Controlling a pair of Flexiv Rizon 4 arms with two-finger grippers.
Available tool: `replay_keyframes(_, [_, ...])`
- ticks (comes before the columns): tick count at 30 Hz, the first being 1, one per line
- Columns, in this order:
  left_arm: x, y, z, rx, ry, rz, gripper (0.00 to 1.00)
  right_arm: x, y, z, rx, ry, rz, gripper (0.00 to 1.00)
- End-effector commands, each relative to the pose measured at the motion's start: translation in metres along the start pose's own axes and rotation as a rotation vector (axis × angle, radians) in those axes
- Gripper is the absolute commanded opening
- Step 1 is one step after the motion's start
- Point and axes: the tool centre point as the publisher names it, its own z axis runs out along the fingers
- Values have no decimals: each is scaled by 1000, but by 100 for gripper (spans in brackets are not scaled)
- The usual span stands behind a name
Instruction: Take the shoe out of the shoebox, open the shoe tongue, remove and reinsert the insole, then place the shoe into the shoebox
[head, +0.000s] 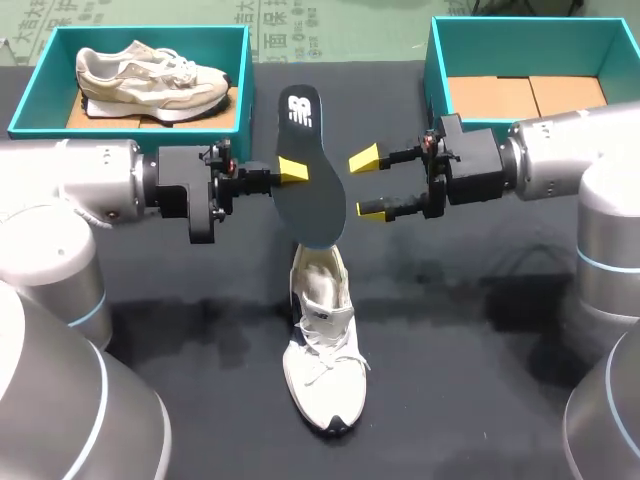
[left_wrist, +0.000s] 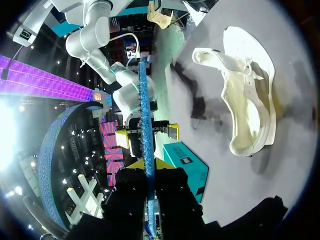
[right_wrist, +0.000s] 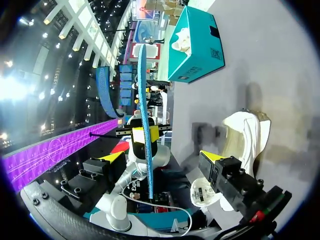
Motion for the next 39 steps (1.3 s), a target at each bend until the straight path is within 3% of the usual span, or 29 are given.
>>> replay_keyframes(1, [1, 0, 2, -1, 3, 4, 0, 0, 0, 1, 0, -2, 1, 100])
replay_keyframes(12, [7, 4, 17, 37, 0, 13, 0, 3, -3, 26, 68, -3, -66, 100])
replay_keyframes(17, [8, 5, 19, 42, 0, 13, 0, 3, -3, 31, 70, -5, -77, 87])
replay_keyframes(25, [12, 7, 19, 41, 1, 17, 0, 1, -1, 36, 74, -3, -84, 50])
replay_keyframes(39, [15, 10, 19, 34, 0, 31, 0, 1, 2, 41, 85, 4, -93, 33])
